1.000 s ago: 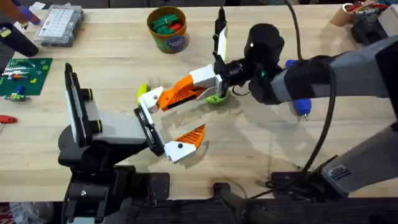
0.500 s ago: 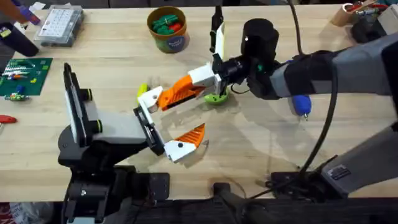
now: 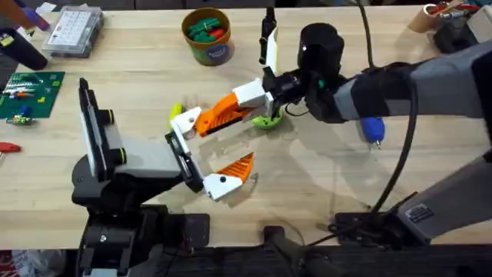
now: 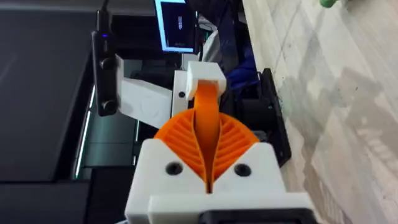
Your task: Pick up the gripper from the table and insert it into the empty holder that is missing its gripper. Then pick up a screw, insert it into the mounting hole, and use the screwdriver to tighten it. Finally, clean up the table by picking up the vegetable and placing it into the bucket.
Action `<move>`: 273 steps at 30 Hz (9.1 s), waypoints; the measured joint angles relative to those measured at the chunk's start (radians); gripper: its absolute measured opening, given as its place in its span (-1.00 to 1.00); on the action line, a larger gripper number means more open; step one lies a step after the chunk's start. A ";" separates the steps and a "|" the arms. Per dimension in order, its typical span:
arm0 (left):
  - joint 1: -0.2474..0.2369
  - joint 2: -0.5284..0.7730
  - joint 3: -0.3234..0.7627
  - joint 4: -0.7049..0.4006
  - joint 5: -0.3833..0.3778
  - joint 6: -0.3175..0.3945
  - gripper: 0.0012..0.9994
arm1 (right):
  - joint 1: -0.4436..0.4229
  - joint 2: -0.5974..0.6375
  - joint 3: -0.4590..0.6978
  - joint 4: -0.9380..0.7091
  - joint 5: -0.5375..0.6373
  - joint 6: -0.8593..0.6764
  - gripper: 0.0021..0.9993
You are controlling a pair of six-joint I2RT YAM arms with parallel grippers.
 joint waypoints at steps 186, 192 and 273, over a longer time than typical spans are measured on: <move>-0.009 0.000 0.003 -0.028 0.138 0.016 0.97 | -0.082 0.106 0.114 0.406 -0.157 0.269 0.99; -0.009 0.000 0.003 -0.028 0.138 0.015 0.97 | -0.131 0.087 0.077 0.599 -0.138 0.391 1.00; -0.008 0.000 0.003 -0.028 0.137 0.008 0.97 | -0.019 -0.014 -0.226 0.469 0.104 0.314 -0.99</move>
